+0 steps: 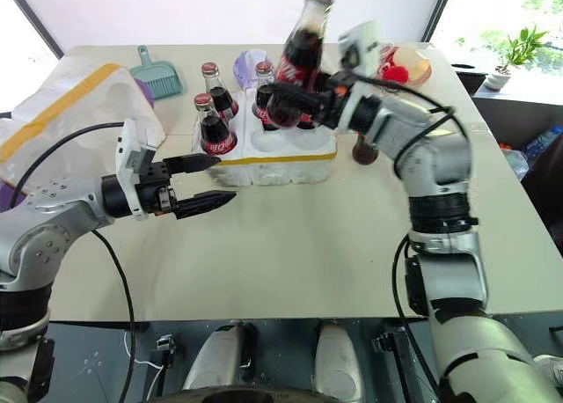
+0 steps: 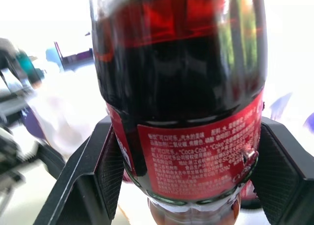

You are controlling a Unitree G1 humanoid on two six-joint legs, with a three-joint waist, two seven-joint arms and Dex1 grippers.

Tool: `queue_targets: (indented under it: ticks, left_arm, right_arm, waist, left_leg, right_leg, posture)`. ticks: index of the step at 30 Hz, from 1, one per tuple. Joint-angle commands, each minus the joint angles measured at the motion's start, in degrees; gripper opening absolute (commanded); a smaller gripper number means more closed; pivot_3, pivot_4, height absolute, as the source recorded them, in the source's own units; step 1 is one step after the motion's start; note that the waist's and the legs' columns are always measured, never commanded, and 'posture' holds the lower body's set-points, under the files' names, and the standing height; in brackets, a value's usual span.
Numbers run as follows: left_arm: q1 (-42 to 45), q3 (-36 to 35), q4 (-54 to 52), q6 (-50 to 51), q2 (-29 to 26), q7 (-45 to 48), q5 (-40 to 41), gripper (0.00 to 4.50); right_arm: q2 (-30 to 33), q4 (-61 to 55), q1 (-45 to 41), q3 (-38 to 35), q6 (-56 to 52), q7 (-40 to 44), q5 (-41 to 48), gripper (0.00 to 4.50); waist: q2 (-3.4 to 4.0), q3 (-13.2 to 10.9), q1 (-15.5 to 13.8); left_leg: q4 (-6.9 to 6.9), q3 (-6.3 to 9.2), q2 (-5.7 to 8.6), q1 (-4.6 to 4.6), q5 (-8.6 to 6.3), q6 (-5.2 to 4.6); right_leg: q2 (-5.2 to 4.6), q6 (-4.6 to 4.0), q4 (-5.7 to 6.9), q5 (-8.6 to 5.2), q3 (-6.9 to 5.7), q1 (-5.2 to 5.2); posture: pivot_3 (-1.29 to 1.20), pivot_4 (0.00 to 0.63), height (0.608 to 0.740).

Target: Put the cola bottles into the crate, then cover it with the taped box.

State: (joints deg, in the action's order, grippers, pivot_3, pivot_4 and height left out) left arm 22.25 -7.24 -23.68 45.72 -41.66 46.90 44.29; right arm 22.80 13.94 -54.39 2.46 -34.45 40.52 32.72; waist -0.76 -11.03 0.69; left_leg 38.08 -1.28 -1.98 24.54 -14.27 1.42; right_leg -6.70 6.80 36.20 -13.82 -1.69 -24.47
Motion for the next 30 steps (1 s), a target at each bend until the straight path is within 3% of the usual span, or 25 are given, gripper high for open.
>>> queue_targets:
  ticks: [1,14,16,18,22,30]
  left_arm:
    - [-0.6,-3.4,-1.7,-0.5,-0.6,-1.2,1.1,4.5]
    - [-0.5,-4.7,-1.2,-1.4,-0.1,-3.3,1.5,4.5]
    - [0.1,-4.4,-0.9,-1.5,0.0,-3.4,1.4,4.5]
    - [0.6,-4.1,-0.6,-1.6,0.2,-3.5,1.2,4.5]
    - [1.0,-3.8,-0.7,-1.6,0.4,-3.5,1.2,4.5]
    - [0.0,-4.1,-1.7,-1.0,0.3,-3.4,2.0,4.5]
  right_arm:
    - [-1.1,2.0,-3.5,2.3,7.1,2.9,-5.6,2.85]
    - [-8.3,11.9,-3.1,6.7,12.6,5.3,-16.1,2.85]
    - [-8.3,13.5,-3.1,7.4,13.5,5.4,-18.3,3.9]
    - [-8.2,13.3,-2.5,7.4,14.2,5.6,-19.3,4.45]
    - [-6.6,5.8,0.5,4.5,10.8,5.8,-17.2,4.45]
    - [8.2,-26.0,14.7,-13.2,-14.5,4.8,1.7,4.45]
  waist:
    - [0.0,0.0,0.0]
    - [0.0,0.0,0.3]
    - [0.0,0.0,0.4]
    - [-0.02,0.0,0.4]
    - [-0.02,0.0,0.2]
    - [-0.02,0.0,-1.1]
  left_leg:
    - [-0.01,0.0,0.0,0.0,0.0,0.0]
    - [-0.05,0.0,-0.01,-0.05,0.01,0.01]
    - [-0.05,0.0,-0.01,-0.05,0.01,0.01]
    - [-0.05,-0.01,-0.01,-0.1,0.01,0.02]
    - [-0.05,-0.01,-0.02,-0.1,0.02,0.03]
    - [0.0,-0.01,0.01,-0.1,0.01,0.03]
  right_leg:
    - [0.0,0.0,0.0,0.0,-0.01,0.0]
    - [0.01,0.0,0.0,0.0,-0.01,-0.01]
    - [0.02,0.0,0.01,0.0,-0.01,-0.01]
    - [0.02,0.0,0.02,0.0,0.0,0.02]
    - [0.02,0.0,0.03,0.0,0.0,0.03]
    - [-0.03,0.0,-0.01,0.0,-0.02,0.09]
  posture:
    - [0.0,0.15,0.736]
    - [0.0,0.15,0.736]
    - [0.0,0.15,0.736]
    - [0.0,0.15,0.736]
    - [0.0,0.15,0.736]
    - [0.0,0.15,0.736]
